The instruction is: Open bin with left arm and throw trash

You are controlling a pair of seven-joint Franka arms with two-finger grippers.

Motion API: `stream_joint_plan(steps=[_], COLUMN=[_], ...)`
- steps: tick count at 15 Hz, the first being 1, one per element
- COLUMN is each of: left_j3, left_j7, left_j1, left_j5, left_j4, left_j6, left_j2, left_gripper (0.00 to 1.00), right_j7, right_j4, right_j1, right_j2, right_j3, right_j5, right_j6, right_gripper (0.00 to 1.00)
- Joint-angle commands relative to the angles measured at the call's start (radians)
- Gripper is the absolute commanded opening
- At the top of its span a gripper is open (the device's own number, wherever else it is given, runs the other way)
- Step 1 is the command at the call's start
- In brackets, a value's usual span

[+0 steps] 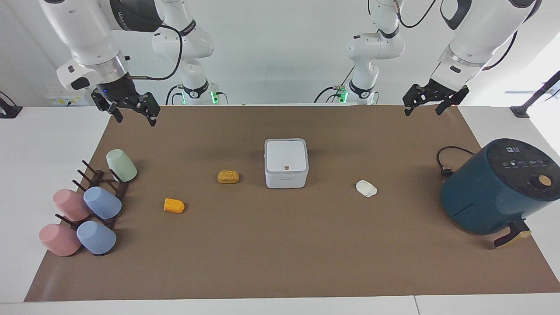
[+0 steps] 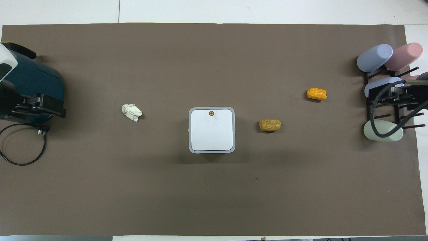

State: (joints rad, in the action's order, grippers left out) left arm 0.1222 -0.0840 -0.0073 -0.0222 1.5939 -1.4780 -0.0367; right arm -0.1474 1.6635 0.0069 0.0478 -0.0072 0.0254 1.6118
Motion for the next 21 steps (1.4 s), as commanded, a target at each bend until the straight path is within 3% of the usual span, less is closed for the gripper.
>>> stream_joint_plan(steps=[1,5,6,8,9,10,15,17,21], left_j3=[-0.001,0.001,0.001,0.002,0.001,0.001,-0.001,-0.001,0.001], left_j7=[0.004,-0.013,-0.048,-0.133,-0.158,-0.198,-0.445,-0.517,-0.553], left_j1=[0.001,-0.028,-0.045,-0.115,-0.160,-0.209,-0.390,-0.448,-0.510], left_j5=[-0.012,-0.015,-0.021,-0.025,-0.028,-0.028,-0.064,-0.065,-0.074], left_j4=[0.026,0.028,0.028,0.037,0.034,0.031,-0.075,-0.126,-0.095], left_j6=[-0.019,-0.062,-0.082,-0.135,-0.160,-0.185,-0.310,-0.369,-0.475], left_j2=[-0.022,-0.017,-0.011,0.015,0.049,0.070,0.288,0.371,0.403], left_gripper=[1.00,1.00,0.87,0.31,0.08,0.00,0.00,0.00,0.00], right_j7=[0.012,0.040,0.051,0.051,0.049,0.049,0.051,0.046,0.046], right_j4=[0.050,0.102,0.157,0.264,0.274,0.274,0.295,0.353,0.380], right_j1=[-0.005,-0.018,-0.021,-0.027,-0.027,-0.027,-0.027,-0.018,-0.015], right_j2=[0.026,0.038,0.055,0.055,0.026,-0.014,-0.181,-0.197,-0.271], right_j3=[0.004,0.004,0.003,0.003,0.003,0.003,0.003,0.003,0.004], right_j5=[0.002,-0.002,-0.004,-0.004,-0.004,-0.005,-0.007,-0.009,-0.007], right_j6=[0.017,0.066,0.174,0.330,0.377,0.426,0.679,0.796,0.905], right_gripper=[1.00,1.00,1.00,1.00,1.00,1.00,1.00,1.00,1.00])
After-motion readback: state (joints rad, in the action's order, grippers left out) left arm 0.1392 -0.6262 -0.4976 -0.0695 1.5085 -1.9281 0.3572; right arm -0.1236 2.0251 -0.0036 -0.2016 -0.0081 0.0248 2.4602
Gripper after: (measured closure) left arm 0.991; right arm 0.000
